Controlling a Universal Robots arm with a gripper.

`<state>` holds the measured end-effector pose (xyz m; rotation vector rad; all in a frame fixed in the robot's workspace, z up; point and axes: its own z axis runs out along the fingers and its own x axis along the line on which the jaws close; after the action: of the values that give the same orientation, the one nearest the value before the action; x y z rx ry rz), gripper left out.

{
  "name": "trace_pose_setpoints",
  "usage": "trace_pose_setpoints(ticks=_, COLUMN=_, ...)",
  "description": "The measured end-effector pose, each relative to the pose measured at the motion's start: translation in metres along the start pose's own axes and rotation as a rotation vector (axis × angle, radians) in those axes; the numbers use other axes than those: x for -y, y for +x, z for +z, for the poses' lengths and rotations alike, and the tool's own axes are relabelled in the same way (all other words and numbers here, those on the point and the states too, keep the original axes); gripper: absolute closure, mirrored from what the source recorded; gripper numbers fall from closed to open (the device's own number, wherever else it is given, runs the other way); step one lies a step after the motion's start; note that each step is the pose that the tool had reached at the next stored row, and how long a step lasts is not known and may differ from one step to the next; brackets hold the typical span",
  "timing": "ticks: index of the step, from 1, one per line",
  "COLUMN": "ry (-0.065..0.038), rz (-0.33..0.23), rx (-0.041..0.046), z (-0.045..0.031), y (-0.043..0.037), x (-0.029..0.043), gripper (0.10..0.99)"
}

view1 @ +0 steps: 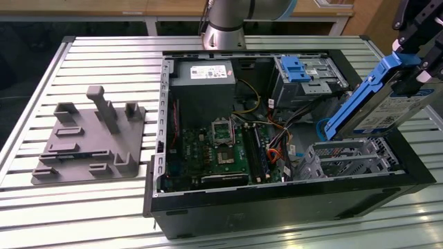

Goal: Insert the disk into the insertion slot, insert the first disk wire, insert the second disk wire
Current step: 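Insert the disk into the insertion slot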

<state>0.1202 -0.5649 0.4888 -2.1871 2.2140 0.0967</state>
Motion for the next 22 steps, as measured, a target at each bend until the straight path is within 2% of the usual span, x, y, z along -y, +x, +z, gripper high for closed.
trace_pose_setpoints(ticks=22, ry=0.0, rz=0.0, rx=-0.0004, z=0.0074, y=0.0005, x=0.0, gripper=0.725)
